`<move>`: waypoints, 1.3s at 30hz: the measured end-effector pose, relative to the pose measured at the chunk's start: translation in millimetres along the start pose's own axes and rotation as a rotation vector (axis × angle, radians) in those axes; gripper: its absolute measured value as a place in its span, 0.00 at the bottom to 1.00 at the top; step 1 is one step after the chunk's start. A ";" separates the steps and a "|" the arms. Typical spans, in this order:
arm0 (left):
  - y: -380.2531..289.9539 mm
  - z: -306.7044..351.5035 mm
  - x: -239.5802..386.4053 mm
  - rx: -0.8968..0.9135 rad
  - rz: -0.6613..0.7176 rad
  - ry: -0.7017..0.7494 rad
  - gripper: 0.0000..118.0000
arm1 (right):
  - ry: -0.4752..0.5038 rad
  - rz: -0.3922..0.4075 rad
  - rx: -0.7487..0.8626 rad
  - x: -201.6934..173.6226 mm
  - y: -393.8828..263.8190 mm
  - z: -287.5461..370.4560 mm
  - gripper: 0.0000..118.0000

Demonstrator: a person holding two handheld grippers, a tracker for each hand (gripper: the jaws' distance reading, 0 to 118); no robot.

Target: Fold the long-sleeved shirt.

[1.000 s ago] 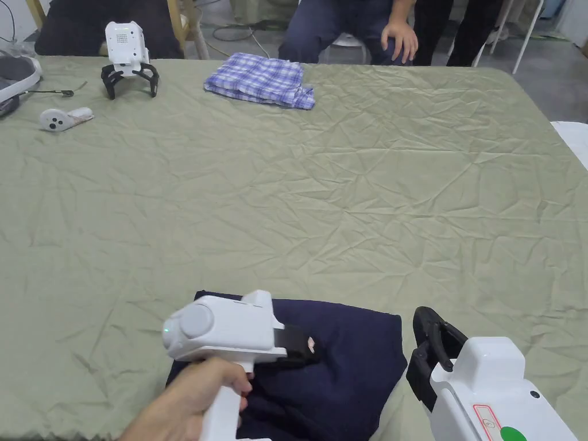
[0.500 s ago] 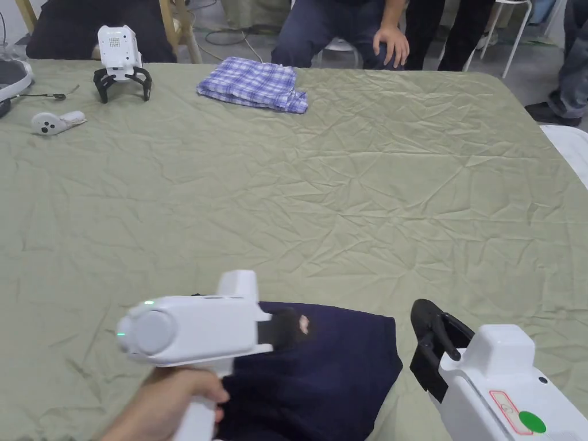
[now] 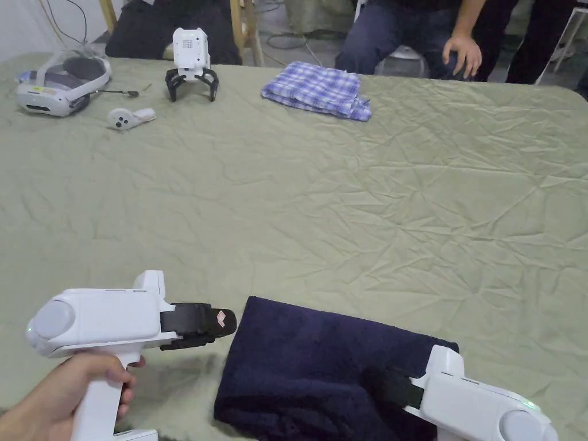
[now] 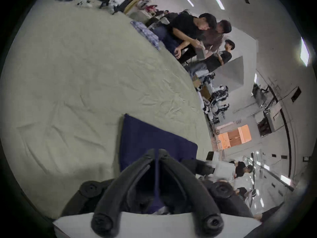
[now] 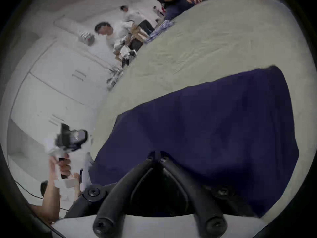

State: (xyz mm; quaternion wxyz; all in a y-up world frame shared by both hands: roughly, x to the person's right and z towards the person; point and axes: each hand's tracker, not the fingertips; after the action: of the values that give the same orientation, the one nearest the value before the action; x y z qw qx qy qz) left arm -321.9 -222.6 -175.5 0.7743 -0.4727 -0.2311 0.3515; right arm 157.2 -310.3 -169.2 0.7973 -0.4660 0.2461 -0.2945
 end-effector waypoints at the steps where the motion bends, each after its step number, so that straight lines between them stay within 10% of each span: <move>1: 3.7 -4.4 -8.9 -0.023 0.010 -0.013 0.73 | -0.037 0.059 -0.007 -3.1 -0.1 0.1 0.00; 2: 7.7 -10.9 -18.4 -0.075 -0.006 -0.032 0.92 | -0.033 0.083 -0.017 -5.0 -0.7 0.0 0.00; 11: 12.2 -78.7 -24.8 -0.238 0.157 -0.261 0.92 | -0.044 0.120 0.002 -14.3 -5.1 3.4 0.00; 14: 1.9 -99.2 -15.1 -0.261 0.187 -0.278 0.66 | -0.050 0.128 0.017 -16.8 -9.1 2.7 0.00; 16: -5.7 -107.8 -19.0 -0.261 0.107 -0.183 0.26 | -0.071 0.153 0.027 -20.2 -7.5 5.2 0.00; 27: 10.1 -18.4 -14.5 -0.100 0.065 -0.128 0.19 | -0.263 0.843 0.380 -191.6 -6.4 35.8 0.00; 39: 85.8 184.6 -81.4 0.053 0.037 0.195 0.19 | 0.031 0.951 0.295 -320.3 -35.9 -107.2 0.00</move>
State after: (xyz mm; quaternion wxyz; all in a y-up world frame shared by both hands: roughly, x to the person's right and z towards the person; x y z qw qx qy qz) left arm -529.9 -153.3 -171.9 0.7988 -0.4883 -0.1363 0.3240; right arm -149.0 -164.6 -147.2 0.8969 -0.1800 0.3989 0.0633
